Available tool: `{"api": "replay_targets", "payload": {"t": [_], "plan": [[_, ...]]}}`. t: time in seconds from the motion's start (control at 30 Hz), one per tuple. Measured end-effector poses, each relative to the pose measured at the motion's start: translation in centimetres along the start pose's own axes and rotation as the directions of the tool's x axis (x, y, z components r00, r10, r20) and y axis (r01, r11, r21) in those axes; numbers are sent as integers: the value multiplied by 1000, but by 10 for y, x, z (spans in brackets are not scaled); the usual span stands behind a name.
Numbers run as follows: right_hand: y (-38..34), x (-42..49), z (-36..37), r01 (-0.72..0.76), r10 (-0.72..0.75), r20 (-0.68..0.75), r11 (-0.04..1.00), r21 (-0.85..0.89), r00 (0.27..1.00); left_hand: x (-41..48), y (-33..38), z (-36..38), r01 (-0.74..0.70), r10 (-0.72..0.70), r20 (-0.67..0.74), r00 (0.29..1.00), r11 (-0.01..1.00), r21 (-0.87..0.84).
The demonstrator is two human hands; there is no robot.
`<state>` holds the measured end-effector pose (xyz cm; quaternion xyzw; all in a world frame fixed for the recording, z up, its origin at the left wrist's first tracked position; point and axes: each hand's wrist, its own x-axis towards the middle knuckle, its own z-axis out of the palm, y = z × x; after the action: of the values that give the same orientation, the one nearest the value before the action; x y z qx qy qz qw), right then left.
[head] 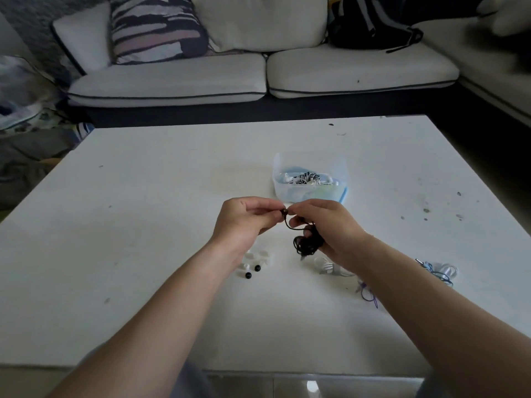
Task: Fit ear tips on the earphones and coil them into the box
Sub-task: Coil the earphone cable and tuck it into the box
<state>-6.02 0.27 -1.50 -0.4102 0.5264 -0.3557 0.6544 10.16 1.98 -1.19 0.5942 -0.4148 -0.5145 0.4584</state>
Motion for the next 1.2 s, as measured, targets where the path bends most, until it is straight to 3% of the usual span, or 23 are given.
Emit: {"api": "replay_targets", "payload": {"t": [0.17, 0.33, 0.4, 0.47, 0.53, 0.7, 0.97, 1.07, 1.2], "plan": [[6, 2, 0, 78, -77, 30, 996, -40, 997, 2, 0, 1, -52, 52, -5, 999, 997, 57], [8, 1, -2, 84, -82, 37, 995, -60, 996, 5, -7, -11, -128, 117, 54, 992, 930, 343], [9, 0, -3, 68, -66, 25, 996, -59, 997, 7, -15, -21, -147, 109, 101, 989, 812, 565], [10, 1, -4, 51, -50, 22, 998, -43, 998, 7, -23, -27, -147, 52, 147, 988, 626, 766], [10, 1, -4, 44, -43, 27, 998, -43, 999, 4, -30, -29, -124, -29, 164, 986, 528, 840], [11, 1, -4, 37, -35, 41, 999, -38, 999, 3, -42, -25, -120, -82, 172, 982, 433, 893], [10, 0, -4, 36, -35, 77, 999, -14, 996, 2, -47, -18, -156, -53, 184, 982, 336, 929], [9, 1, -5, 24, -23, 95, 1000, -6, 995, 2, -48, -15, -131, -64, 162, 985, 335, 933], [9, 1, -6, 19, -17, 101, 1000, -11, 995, 2, -45, -19, -80, -83, 125, 989, 418, 905]]}}
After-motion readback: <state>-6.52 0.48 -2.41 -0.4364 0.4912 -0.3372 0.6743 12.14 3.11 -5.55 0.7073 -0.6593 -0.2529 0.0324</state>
